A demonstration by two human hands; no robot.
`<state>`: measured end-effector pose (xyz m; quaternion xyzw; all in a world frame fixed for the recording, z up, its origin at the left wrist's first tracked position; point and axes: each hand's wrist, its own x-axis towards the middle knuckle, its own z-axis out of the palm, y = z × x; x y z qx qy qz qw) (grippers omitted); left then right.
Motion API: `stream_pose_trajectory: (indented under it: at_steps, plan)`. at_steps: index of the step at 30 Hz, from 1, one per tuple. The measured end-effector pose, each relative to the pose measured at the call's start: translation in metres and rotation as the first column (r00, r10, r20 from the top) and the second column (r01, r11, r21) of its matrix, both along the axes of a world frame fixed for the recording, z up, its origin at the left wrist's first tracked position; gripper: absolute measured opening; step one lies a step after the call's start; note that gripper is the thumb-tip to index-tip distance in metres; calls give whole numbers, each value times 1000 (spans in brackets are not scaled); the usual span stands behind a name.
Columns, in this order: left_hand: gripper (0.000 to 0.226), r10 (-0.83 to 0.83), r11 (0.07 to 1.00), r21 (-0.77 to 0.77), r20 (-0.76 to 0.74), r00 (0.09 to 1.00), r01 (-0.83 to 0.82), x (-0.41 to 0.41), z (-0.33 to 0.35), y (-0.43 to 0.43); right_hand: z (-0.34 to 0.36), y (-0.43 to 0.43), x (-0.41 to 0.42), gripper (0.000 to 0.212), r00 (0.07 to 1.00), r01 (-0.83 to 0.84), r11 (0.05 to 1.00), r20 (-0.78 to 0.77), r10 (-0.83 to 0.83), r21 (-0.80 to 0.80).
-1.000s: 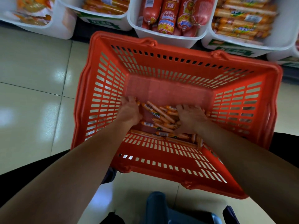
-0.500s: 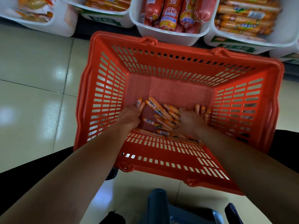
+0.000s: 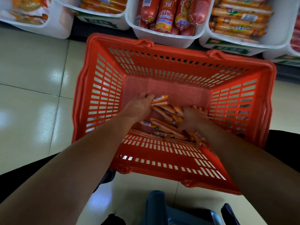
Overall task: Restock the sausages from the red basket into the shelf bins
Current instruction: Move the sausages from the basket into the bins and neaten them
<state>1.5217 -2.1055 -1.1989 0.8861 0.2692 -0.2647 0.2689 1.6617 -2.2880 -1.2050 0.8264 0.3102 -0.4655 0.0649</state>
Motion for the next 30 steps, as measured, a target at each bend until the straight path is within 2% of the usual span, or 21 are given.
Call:
stream_pose_trajectory:
  at_steps: [5, 13, 15, 17, 22, 24, 27, 30]
  plan:
    - [46, -204, 972, 125, 38, 978, 198, 12, -22, -14, 0, -4, 7, 77, 966, 232, 972, 124, -227, -29]
    - [59, -231, 936, 264, -40, 972, 234, 18, -26, -23, -4, -2, 13, 71, 938, 344, 939, 34, -344, -9]
    - [59, -138, 973, 174, -85, 987, 151, 20, -26, -24, -5, -3, 15, 67, 925, 380, 925, -14, -380, 18]
    - [58, 13, 1000, 28, -86, 996, -10, 17, -23, -25, -4, -2, 17, 63, 910, 414, 909, -64, -411, 56]
    - [45, 282, 951, -116, -62, 957, -287, 14, 12, -14, 15, 4, 22, 51, 902, 427, 894, -127, -412, 132]
    - [33, 325, 933, -144, -59, 944, -330, 17, 39, -5, 33, 8, 25, 45, 898, 434, 885, -153, -412, 169]
    - [34, 364, 921, -133, -43, 930, -366, 17, 85, 9, 70, 17, 27, 37, 890, 449, 861, -206, -407, 237]
    - [39, 373, 921, -127, 16, 928, -368, 17, 138, 21, 119, 30, 27, 49, 906, 419, 858, -200, -373, 297]
